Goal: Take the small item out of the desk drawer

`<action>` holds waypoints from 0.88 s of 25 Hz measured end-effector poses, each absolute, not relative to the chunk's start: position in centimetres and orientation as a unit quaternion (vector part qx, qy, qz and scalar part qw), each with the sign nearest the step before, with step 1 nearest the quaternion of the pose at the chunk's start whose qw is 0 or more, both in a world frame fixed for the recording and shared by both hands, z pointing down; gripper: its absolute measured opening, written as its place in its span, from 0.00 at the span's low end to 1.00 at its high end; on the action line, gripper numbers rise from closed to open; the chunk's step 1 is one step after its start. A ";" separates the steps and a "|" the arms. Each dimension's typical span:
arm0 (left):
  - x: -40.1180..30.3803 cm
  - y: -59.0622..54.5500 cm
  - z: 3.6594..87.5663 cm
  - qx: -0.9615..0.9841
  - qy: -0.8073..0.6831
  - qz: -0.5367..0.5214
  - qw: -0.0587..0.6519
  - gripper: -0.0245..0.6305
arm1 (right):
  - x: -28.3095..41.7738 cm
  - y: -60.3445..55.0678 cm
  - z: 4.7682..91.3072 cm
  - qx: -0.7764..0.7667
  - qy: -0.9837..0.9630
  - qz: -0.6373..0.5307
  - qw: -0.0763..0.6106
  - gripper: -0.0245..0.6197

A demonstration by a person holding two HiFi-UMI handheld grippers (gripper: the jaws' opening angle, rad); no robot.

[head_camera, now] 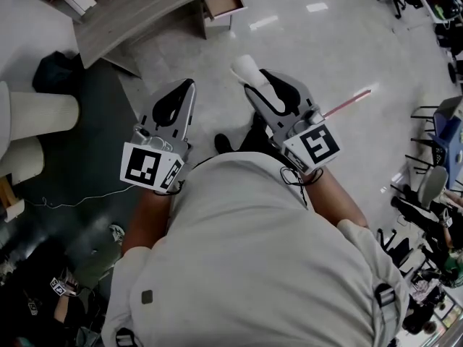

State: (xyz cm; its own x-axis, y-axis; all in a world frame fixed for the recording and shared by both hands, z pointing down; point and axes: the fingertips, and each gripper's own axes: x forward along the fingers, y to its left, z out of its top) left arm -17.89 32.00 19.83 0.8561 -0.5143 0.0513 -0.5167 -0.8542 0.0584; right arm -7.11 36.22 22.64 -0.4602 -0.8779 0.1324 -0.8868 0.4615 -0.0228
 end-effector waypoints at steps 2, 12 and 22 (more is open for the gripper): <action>-18.2 32.2 19.8 0.963 -0.268 0.016 0.035 0.06 | -7.4 36.5 22.6 0.517 -0.853 0.041 0.051 0.29; -19.6 32.1 20.2 0.962 -0.269 0.012 0.038 0.06 | -8.5 36.2 22.4 0.516 -0.854 0.038 0.049 0.29; -18.2 31.9 20.1 0.963 -0.266 0.012 0.039 0.06 | -7.3 36.1 22.2 0.517 -0.854 0.039 0.046 0.29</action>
